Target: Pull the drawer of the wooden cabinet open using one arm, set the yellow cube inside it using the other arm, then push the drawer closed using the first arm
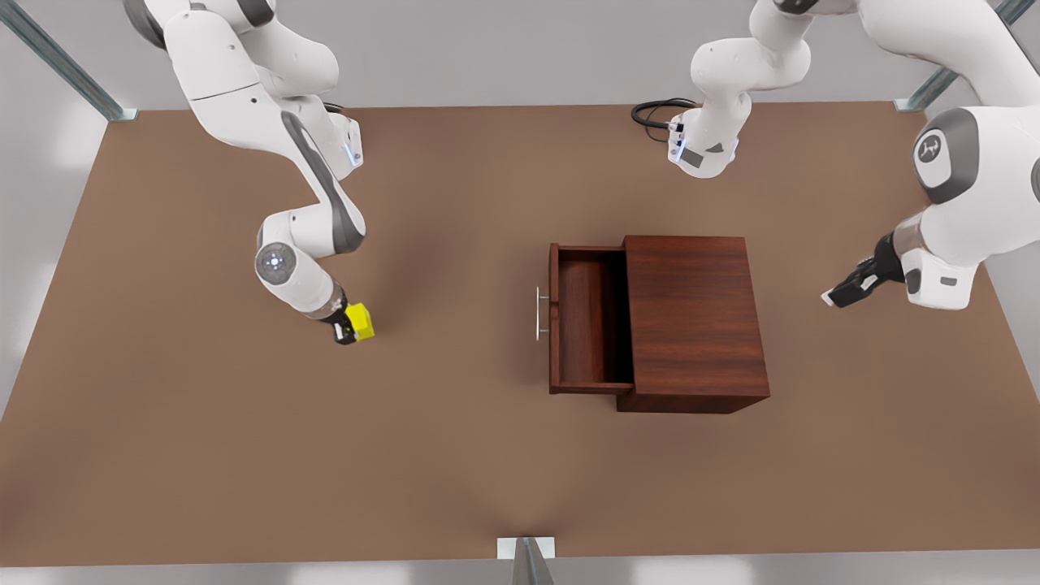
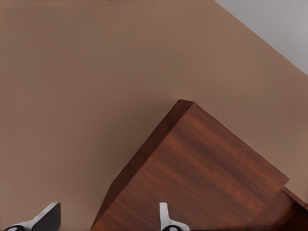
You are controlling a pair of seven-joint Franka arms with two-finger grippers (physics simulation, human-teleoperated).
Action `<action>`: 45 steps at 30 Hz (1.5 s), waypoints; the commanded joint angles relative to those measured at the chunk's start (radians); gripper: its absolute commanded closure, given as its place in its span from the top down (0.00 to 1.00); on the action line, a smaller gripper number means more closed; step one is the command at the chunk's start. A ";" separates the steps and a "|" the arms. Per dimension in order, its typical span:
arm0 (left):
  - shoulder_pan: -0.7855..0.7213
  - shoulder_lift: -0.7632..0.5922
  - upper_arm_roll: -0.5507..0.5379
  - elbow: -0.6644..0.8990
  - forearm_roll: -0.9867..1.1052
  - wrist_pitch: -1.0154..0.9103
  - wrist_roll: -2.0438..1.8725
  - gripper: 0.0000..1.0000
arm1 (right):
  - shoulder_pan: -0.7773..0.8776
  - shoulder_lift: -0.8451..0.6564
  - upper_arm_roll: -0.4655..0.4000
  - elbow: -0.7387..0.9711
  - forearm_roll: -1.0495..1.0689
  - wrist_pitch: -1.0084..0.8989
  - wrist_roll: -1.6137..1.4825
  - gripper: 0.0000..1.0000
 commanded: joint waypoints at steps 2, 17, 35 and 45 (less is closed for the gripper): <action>-0.041 0.057 0.003 0.086 -0.014 -0.049 0.685 1.00 | 0.003 -0.006 0.021 0.079 0.040 -0.175 0.063 0.71; -0.010 0.052 0.003 0.064 -0.014 -0.104 0.670 1.00 | 0.224 0.167 0.103 0.782 0.039 -0.655 0.873 0.70; -0.008 0.043 0.005 0.046 -0.011 -0.104 0.671 1.00 | 0.533 0.552 0.084 1.274 0.034 -0.528 1.378 0.70; -0.010 0.043 0.000 0.048 -0.020 -0.093 0.458 0.27 | 0.658 0.687 0.018 1.351 0.029 -0.448 1.389 0.70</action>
